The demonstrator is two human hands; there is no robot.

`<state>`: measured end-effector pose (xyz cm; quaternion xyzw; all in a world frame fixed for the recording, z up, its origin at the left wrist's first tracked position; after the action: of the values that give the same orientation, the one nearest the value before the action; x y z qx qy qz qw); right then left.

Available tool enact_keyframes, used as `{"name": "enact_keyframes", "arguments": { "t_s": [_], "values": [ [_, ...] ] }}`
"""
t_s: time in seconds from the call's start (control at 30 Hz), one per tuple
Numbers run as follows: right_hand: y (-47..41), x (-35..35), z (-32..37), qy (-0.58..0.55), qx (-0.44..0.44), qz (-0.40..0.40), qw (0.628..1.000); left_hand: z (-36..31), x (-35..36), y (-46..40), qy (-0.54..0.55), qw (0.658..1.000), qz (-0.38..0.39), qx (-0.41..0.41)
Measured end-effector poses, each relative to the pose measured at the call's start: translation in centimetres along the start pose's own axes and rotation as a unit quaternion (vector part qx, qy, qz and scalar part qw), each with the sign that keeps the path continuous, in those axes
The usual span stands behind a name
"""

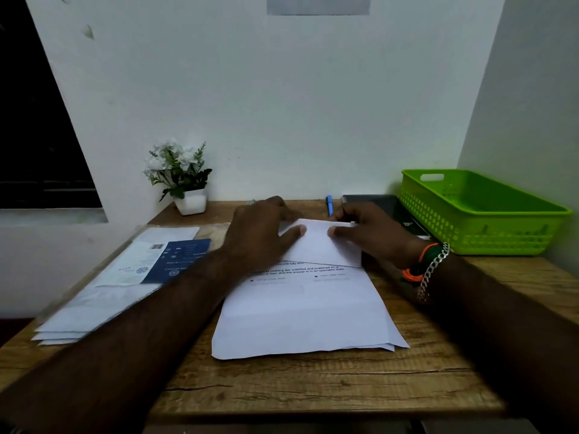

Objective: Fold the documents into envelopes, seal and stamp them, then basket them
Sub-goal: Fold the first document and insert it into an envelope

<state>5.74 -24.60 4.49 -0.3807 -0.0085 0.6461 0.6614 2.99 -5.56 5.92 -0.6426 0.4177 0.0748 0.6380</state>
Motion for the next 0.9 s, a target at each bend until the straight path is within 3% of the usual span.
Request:
{"name": "enact_keyframes", "arguments": {
  "t_s": [0.13,0.23,0.53,0.73,0.9],
  "values": [
    [0.4,-0.5,2.0,-0.102,-0.016,-0.010,0.995,-1.1,-2.3,-0.9,0.106,0.989,-0.104,-0.028],
    [0.3,-0.8,2.8,-0.129,-0.025,-0.027,0.991,-1.4,-2.9,-0.9,0.143,0.982,-0.119,-0.040],
    [0.0,-1.9,2.3,-0.117,-0.018,-0.049,0.992,2.0,-2.1,-1.5,0.122,0.987,0.002,-0.109],
    [-0.2,-3.6,0.9,-0.106,0.008,-0.047,0.993,6.2,-2.6,-1.1,0.197,0.967,0.055,-0.155],
    [-0.2,-3.3,0.5,-0.123,0.032,-0.053,0.990,5.6,-2.0,-0.6,0.307,0.924,0.064,-0.219]
  ]
}}
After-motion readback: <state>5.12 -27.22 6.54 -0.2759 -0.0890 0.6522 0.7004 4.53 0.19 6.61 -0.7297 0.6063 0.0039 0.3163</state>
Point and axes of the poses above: each hand's wrist, its own y-axis away from the middle knuckle, its own x-axis out of the palm, z = x × y, the point moved 8 cm from there along -y, towards the middle knuckle, and after that the axes turned 15 degrees about -z, right-handed, at the moved point
